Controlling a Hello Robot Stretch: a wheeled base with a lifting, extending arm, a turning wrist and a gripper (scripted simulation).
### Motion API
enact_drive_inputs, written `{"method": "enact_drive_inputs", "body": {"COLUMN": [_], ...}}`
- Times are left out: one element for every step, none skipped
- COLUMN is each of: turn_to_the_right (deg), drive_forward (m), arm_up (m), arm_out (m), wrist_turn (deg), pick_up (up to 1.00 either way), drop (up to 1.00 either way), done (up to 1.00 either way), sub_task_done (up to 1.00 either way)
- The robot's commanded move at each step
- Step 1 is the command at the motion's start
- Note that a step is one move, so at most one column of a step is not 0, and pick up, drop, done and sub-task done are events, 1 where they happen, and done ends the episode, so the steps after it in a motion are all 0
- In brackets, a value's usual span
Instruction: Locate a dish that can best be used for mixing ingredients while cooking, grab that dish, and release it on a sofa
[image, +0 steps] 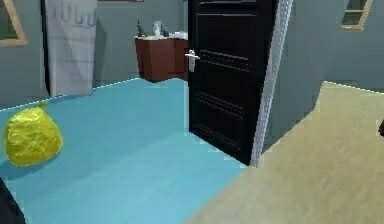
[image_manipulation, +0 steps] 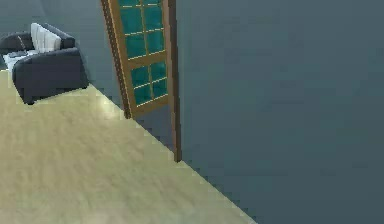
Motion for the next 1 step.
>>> {"method": "enact_drive_inputs", "body": {"turn_to_the_right": [0.0], "drive_forward": [0.55], "arm_up": [0.00], "arm_out": [0.00], "wrist_turn": [0.0], "pick_up": [0.00], "drop": [0.00], "done": [0.00], "sub_task_done": [0.00]}}
